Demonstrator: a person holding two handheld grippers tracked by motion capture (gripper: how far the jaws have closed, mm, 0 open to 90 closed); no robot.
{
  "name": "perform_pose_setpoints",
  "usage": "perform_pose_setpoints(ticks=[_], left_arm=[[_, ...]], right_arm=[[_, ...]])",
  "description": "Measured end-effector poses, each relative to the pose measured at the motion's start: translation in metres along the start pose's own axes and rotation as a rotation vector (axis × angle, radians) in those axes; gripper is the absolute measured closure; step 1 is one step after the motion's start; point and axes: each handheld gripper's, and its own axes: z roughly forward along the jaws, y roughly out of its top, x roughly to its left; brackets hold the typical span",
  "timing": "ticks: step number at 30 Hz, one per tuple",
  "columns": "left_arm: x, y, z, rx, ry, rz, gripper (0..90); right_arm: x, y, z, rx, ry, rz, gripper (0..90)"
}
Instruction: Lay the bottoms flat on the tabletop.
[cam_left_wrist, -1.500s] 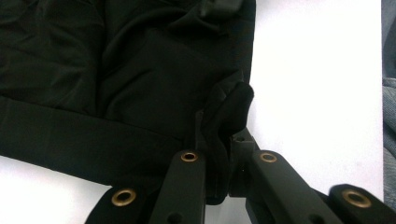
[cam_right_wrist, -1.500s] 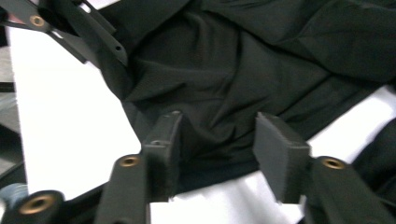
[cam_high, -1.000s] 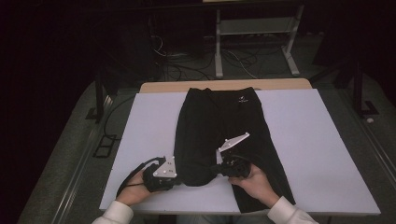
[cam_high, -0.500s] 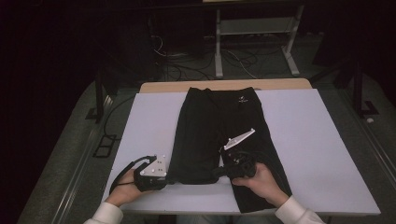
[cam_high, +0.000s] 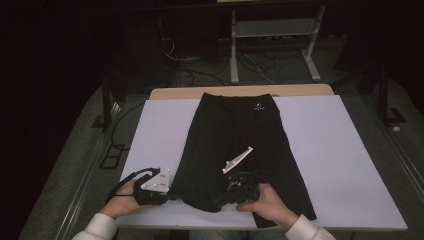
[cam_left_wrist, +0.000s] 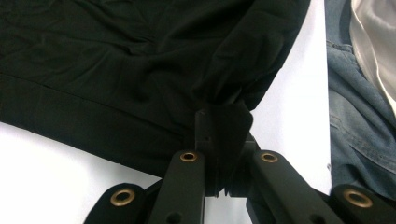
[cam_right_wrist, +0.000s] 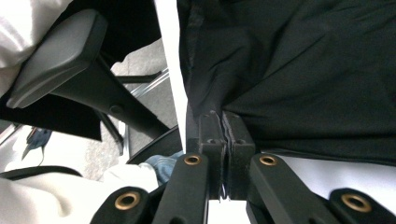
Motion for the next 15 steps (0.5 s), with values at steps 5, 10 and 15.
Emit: perform_pose_setpoints(ticks=[5, 10, 15], left_arm=[[-0.005, -0.005, -0.002, -0.006, -0.016, 0.0, 85.3], [-0.01, -0.011, -0.003, 0.007, -0.028, -0.003, 84.5], [-0.011, -0.013, -0.004, 0.012, -0.047, -0.032, 80.3]], right_arm=[[0.003, 0.001, 0.006, 0.022, 0.029, -0.001, 87.0], [0.006, 0.0, 0.01, 0.037, 0.045, -0.004, 86.9], [0.005, 0.0, 0.014, 0.044, 0.052, -0.004, 85.9]])
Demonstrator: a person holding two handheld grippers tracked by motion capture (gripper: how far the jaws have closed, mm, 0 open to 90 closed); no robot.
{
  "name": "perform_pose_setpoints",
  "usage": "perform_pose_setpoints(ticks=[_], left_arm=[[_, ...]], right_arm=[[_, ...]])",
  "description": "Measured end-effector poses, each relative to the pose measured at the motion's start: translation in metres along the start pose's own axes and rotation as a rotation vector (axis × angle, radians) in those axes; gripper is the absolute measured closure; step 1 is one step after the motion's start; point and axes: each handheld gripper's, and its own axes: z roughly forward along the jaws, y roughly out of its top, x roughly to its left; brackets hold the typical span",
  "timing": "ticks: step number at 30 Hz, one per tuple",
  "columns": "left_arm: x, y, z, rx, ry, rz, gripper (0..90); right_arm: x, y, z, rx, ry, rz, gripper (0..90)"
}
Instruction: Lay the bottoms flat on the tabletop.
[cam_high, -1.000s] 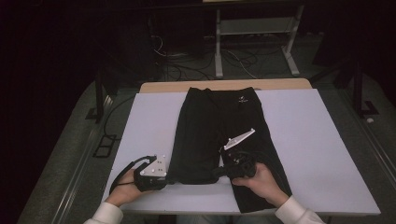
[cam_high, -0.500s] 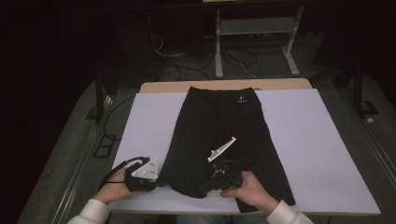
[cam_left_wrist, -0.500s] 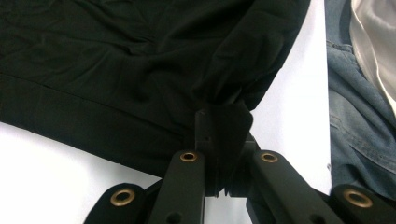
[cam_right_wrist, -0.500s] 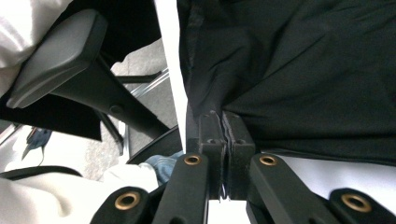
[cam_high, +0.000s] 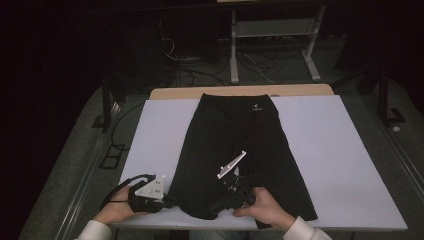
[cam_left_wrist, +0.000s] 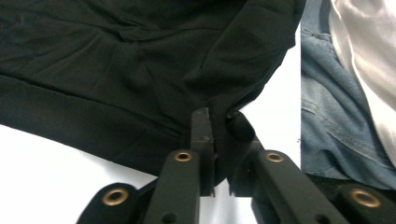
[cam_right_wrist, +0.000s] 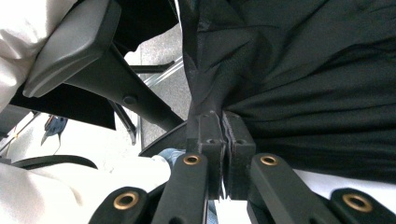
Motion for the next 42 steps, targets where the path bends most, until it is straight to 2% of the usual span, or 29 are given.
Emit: perform_pose_setpoints(ticks=[2, 4, 6, 9, 12, 14, 18, 24, 28, 33, 36, 42], left_arm=[[0.001, 0.001, 0.001, 0.012, -0.014, -0.05, 71.0], [0.001, 0.003, 0.0, 0.008, -0.003, -0.054, 63.6], [0.001, 0.005, -0.001, -0.016, 0.017, -0.07, 53.2], [0.003, 0.008, -0.003, -0.037, 0.02, -0.089, 41.5], [0.005, 0.013, -0.007, -0.081, -0.003, -0.117, 33.5], [0.007, 0.015, -0.009, -0.095, -0.005, -0.123, 28.3], [0.013, 0.021, -0.009, -0.14, -0.013, -0.164, 15.9], [0.023, 0.028, -0.003, -0.162, -0.008, -0.205, 2.6], [0.027, 0.031, 0.0, -0.168, 0.001, -0.221, 0.0], [0.029, 0.035, -0.001, -0.19, 0.014, -0.229, 0.0], [0.032, 0.039, -0.002, -0.214, 0.029, -0.236, 0.0], [0.039, 0.046, -0.003, -0.262, 0.047, -0.259, 0.0]], right_arm=[[-0.001, 0.0, 0.001, 0.005, -0.002, 0.001, 82.6], [-0.001, 0.0, 0.0, 0.001, -0.006, 0.003, 77.9], [0.0, 0.0, -0.003, -0.012, -0.02, -0.017, 72.4], [0.001, 0.0, -0.009, -0.023, -0.039, -0.04, 68.7], [0.001, -0.001, -0.015, -0.031, -0.06, -0.054, 63.9], [0.001, -0.002, -0.02, -0.04, -0.08, -0.062, 59.1], [0.001, -0.002, -0.03, -0.07, -0.132, -0.078, 48.0], [-0.003, -0.003, -0.046, -0.12, -0.197, -0.071, 32.6], [-0.006, -0.005, -0.054, -0.138, -0.238, -0.074, 23.3], [-0.008, -0.006, -0.063, -0.171, -0.267, -0.052, 13.0], [-0.008, -0.008, -0.069, -0.172, -0.3, -0.058, 0.4], [-0.009, -0.012, -0.087, -0.206, -0.333, -0.054, 0.0]])
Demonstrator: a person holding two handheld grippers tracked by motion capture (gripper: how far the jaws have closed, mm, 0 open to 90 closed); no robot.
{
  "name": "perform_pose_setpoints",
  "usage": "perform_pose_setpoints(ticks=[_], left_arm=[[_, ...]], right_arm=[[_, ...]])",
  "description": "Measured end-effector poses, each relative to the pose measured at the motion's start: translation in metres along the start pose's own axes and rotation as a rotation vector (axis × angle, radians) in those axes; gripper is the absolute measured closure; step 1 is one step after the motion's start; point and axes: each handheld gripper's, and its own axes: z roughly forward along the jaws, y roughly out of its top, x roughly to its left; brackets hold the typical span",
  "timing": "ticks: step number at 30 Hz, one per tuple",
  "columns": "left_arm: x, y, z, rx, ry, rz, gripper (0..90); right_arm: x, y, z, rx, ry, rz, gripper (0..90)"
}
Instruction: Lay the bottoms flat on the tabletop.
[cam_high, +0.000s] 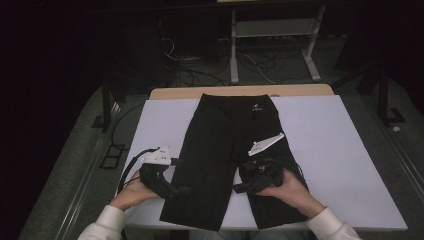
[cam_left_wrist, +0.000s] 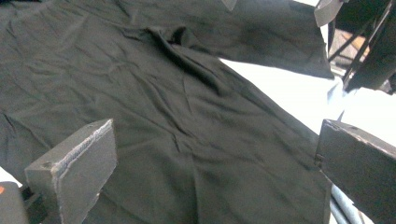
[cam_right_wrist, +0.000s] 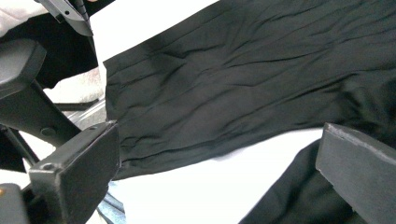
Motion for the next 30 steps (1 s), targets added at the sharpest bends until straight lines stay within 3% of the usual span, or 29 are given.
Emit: perform_pose_setpoints(ticks=[6, 18, 23, 28, 30], left_arm=[[0.004, 0.007, 0.005, -0.041, -0.003, -0.027, 0.0], [0.007, 0.014, 0.024, -0.132, -0.011, -0.097, 0.0], [0.008, 0.015, 0.029, -0.194, -0.005, -0.127, 0.0], [0.009, 0.011, 0.028, -0.266, 0.005, -0.182, 0.0], [0.009, 0.007, 0.027, -0.294, 0.031, -0.195, 0.0]], right_arm=[[-0.011, -0.005, -0.021, -0.037, -0.028, 0.005, 0.0], [-0.036, -0.03, -0.053, -0.125, -0.097, 0.065, 0.0], [-0.044, -0.041, -0.064, -0.154, -0.122, 0.088, 0.0], [-0.048, -0.051, -0.073, -0.192, -0.142, 0.107, 0.0], [-0.05, -0.056, -0.075, -0.204, -0.151, 0.109, 0.0]])
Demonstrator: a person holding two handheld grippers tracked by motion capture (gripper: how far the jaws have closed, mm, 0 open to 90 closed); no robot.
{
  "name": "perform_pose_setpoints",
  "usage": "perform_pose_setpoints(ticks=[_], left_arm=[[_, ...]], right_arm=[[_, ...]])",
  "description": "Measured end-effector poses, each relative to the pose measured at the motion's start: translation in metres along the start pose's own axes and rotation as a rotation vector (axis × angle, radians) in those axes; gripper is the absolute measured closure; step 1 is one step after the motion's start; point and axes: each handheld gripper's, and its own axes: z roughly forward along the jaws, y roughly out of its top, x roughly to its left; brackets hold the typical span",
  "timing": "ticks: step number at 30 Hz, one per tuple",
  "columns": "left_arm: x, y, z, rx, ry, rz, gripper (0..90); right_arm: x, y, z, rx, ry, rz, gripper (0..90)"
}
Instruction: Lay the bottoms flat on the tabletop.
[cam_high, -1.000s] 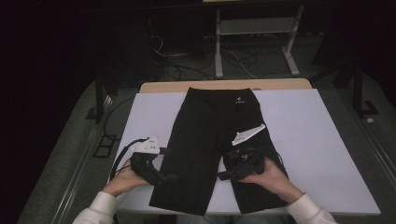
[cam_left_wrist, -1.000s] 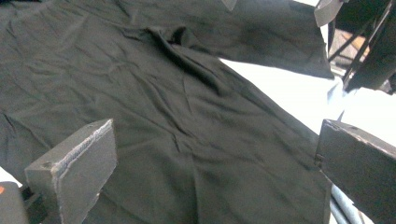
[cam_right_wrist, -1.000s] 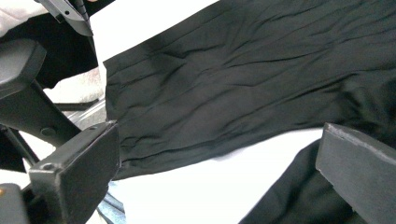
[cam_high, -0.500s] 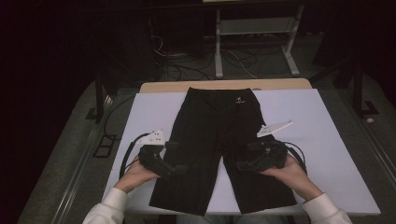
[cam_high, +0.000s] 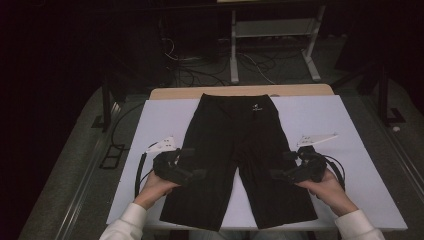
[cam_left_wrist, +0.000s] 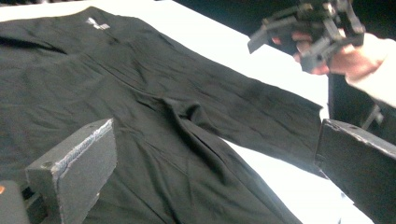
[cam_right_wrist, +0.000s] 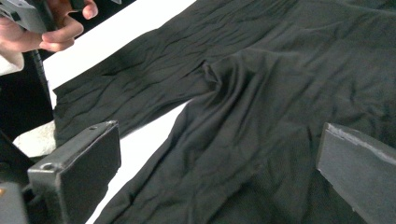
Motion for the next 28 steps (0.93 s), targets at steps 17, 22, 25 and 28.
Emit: perform_pose_setpoints(ticks=[17, 22, 25, 28], left_arm=[[0.0, -0.03, -0.023, 0.006, 0.152, 0.067, 0.0], [-0.003, -0.04, -0.023, 0.087, 0.181, 0.104, 0.0], [-0.004, -0.041, -0.022, 0.091, 0.175, 0.1, 0.0], [-0.005, -0.041, -0.02, 0.09, 0.166, 0.1, 0.0]], right_arm=[[-0.005, -0.036, -0.021, -0.088, -0.064, -0.066, 0.0], [-0.004, -0.042, -0.023, -0.072, -0.099, -0.097, 0.0], [-0.001, -0.042, -0.024, -0.089, -0.097, -0.119, 0.0], [-0.001, -0.044, -0.023, -0.08, -0.096, -0.127, 0.0]])
